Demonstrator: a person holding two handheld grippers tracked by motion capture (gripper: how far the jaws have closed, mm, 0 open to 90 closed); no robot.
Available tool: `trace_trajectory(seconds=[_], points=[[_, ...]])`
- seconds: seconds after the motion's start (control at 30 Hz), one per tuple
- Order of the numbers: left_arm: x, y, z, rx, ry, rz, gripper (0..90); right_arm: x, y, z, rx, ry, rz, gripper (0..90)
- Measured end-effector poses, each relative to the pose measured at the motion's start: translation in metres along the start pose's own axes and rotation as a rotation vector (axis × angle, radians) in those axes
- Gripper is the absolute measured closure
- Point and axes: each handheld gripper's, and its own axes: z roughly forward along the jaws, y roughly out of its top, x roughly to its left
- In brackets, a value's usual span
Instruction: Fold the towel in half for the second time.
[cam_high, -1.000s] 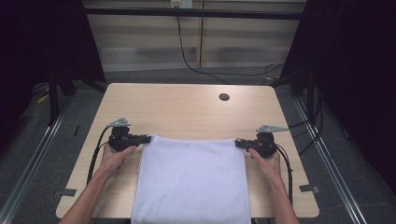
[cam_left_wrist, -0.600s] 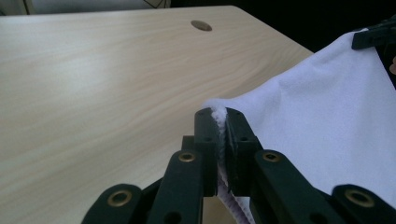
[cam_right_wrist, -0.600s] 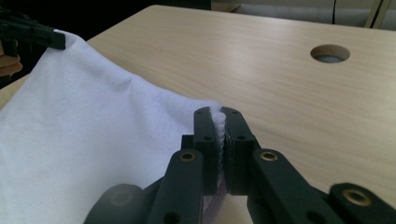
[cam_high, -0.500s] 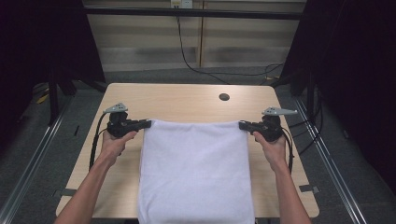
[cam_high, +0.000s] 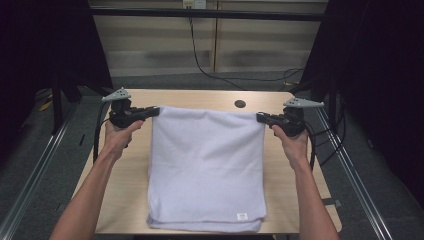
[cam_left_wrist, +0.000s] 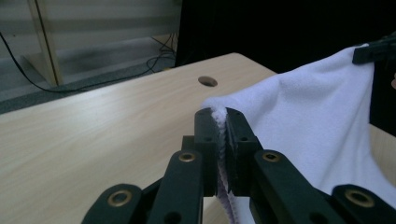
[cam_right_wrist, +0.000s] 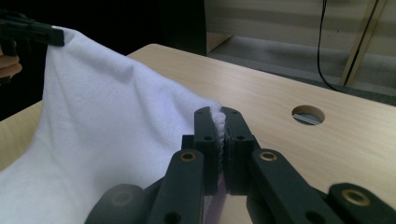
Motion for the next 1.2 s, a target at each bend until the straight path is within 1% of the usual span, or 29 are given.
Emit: trace_trajectory(seconds=[0.13, 0.2, 0.23, 0.3, 0.37, 0.4, 0.47, 0.53, 0.57, 0.63, 0.67, 0.7, 0.73, 0.77, 0.83, 0.87, 0.9, 0.93, 0.97, 1.0, 1.03, 1.07, 1.1, 1.13, 1.17, 1.2], points=[[-0.002, 0.001, -0.002, -0.004, 0.003, 0.021, 85.2, -0.002, 0.012, -0.005, -0.014, -0.007, -0.01, 86.2], [-0.004, -0.003, -0.005, -0.015, -0.006, 0.013, 85.2, 0.0, 0.012, -0.009, -0.037, 0.005, -0.008, 86.3], [-0.005, -0.005, -0.007, -0.011, -0.004, 0.021, 85.2, 0.002, 0.01, -0.011, -0.042, 0.014, -0.013, 86.2], [-0.009, -0.012, -0.012, -0.014, -0.016, 0.024, 85.2, 0.006, 0.005, -0.015, -0.028, 0.019, -0.027, 86.3], [-0.013, -0.019, -0.016, 0.01, -0.017, 0.044, 85.3, 0.011, -0.001, -0.021, -0.025, 0.036, -0.032, 86.2], [-0.015, -0.022, -0.019, 0.007, -0.024, 0.049, 85.3, 0.013, -0.003, -0.025, -0.026, 0.043, -0.042, 86.2], [-0.021, -0.028, -0.026, -0.007, -0.042, 0.038, 85.4, 0.018, -0.007, -0.03, -0.018, 0.051, -0.054, 86.2], [-0.028, -0.034, -0.032, 0.013, -0.037, 0.068, 85.4, 0.025, -0.012, -0.037, -0.01, 0.056, -0.067, 86.1], [-0.031, -0.037, -0.035, 0.006, -0.043, 0.061, 85.4, 0.028, -0.015, -0.04, -0.007, 0.061, -0.077, 86.1], [-0.036, -0.042, -0.039, 0.01, -0.048, 0.07, 85.4, 0.034, -0.022, -0.046, -0.006, 0.074, -0.079, 85.8], [-0.039, -0.044, -0.041, 0.004, -0.048, 0.066, 85.4, 0.037, -0.027, -0.049, -0.005, 0.085, -0.079, 85.7], [-0.042, -0.047, -0.043, -0.008, -0.064, 0.057, 85.4, 0.039, -0.031, -0.051, -0.006, 0.087, -0.081, 85.6], [-0.045, -0.05, -0.045, -0.016, -0.072, 0.057, 85.4, 0.042, -0.036, -0.054, -0.003, 0.087, -0.081, 85.6], [-0.049, -0.053, -0.047, -0.017, -0.07, 0.059, 85.5, 0.044, -0.04, -0.057, 0.0, 0.09, -0.08, 85.6], [-0.055, -0.056, -0.052, 0.004, -0.072, 0.076, 85.4, 0.049, -0.049, -0.062, -0.003, 0.094, -0.081, 85.5], [-0.059, -0.058, -0.055, 0.003, -0.071, 0.073, 85.4, 0.051, -0.054, -0.065, 0.001, 0.101, -0.083, 85.5], [-0.062, -0.061, -0.058, 0.001, -0.082, 0.076, 85.5, 0.054, -0.059, -0.067, 0.007, 0.101, -0.082, 85.4], [-0.066, -0.065, -0.06, 0.007, -0.083, 0.079, 85.5, 0.057, -0.064, -0.07, 0.012, 0.105, -0.081, 85.3], [-0.071, -0.071, -0.059, 0.045, -0.073, 0.091, 85.6, 0.06, -0.07, -0.072, 0.017, 0.11, -0.079, 85.1], [-0.074, -0.076, -0.059, 0.081, -0.057, 0.124, 85.5, 0.063, -0.077, -0.074, 0.025, 0.111, -0.08, 84.5], [-0.076, -0.082, -0.06, 0.089, -0.069, 0.113, 85.6, 0.065, -0.084, -0.076, 0.037, 0.113, -0.079, 84.1], [-0.077, -0.089, -0.06, 0.101, -0.091, 0.1, 85.7, 0.068, -0.091, -0.077, 0.049, 0.115, -0.071, 83.9], [-0.078, -0.094, -0.061, 0.122, -0.08, 0.105, 85.7, 0.07, -0.099, -0.077, 0.059, 0.116, -0.064, 83.9], [-0.08, -0.1, -0.062, 0.132, -0.076, 0.099, 85.7, 0.071, -0.106, -0.078, 0.07, 0.118, -0.056, 83.9], [-0.08, -0.105, -0.064, 0.132, -0.094, 0.086, 85.8, 0.073, -0.113, -0.079, 0.084, 0.119, -0.058, 83.9], [-0.082, -0.111, -0.066, 0.143, -0.099, 0.078, 85.8, 0.075, -0.12, -0.08, 0.097, 0.121, -0.05, 83.8]])
